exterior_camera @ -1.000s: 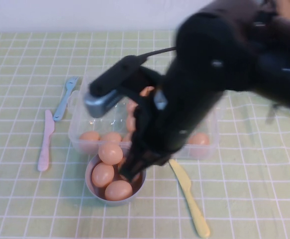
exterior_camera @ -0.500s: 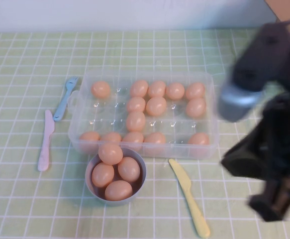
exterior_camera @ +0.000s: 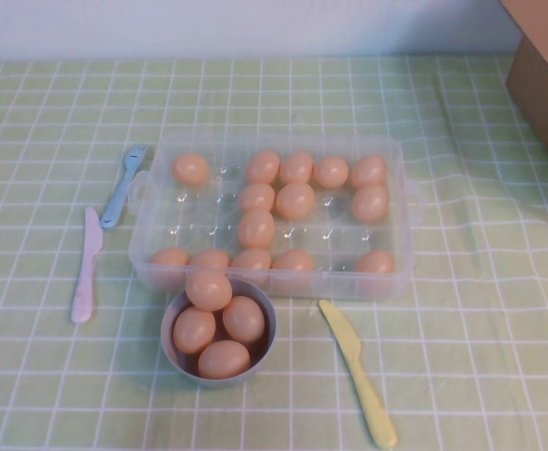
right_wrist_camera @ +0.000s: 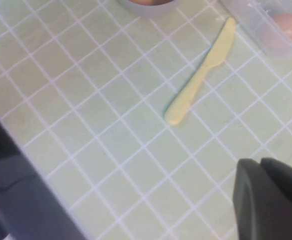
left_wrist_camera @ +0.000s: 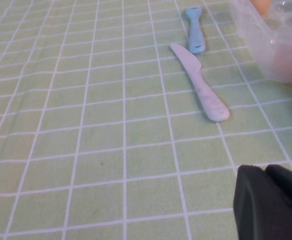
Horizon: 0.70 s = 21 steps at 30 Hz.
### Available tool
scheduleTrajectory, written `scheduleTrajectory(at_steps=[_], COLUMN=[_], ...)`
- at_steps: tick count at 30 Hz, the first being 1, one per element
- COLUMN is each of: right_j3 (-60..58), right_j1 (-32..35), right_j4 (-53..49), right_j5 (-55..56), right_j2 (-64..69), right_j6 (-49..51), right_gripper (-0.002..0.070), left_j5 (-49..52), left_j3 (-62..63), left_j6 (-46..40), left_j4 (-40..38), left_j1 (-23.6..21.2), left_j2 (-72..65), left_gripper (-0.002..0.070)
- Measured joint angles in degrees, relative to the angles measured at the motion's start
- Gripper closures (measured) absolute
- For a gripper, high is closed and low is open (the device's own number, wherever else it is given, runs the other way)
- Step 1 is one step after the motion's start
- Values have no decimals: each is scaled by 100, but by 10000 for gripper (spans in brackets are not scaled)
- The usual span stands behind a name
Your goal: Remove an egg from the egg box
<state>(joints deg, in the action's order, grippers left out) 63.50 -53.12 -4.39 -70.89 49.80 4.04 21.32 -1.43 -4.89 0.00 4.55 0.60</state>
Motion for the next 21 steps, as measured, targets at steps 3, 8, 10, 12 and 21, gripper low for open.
scheduleTrajectory(at_steps=[3, 8, 10, 12, 21], right_j3=[-690, -2227, -2832, -3426, -5681], right_j1=[264, 1603, 2144, 2646, 4398], right_j4=[-13, -7, -18, -29, 1], right_j5=[802, 2727, 3561, 4503, 7564], right_j2=[-389, -1048, -1322, -1644, -2809], right_j6=[23, 23, 23, 23, 23], right_gripper=[693, 694, 694, 694, 694], left_j5=[0, 0, 0, 0, 0], left_j3=[0, 0, 0, 0, 0], left_j6=[0, 0, 0, 0, 0], left_j4=[0, 0, 0, 0, 0], left_j1=[0, 0, 0, 0, 0], left_j2=[0, 0, 0, 0, 0], left_gripper=[678, 678, 678, 678, 678])
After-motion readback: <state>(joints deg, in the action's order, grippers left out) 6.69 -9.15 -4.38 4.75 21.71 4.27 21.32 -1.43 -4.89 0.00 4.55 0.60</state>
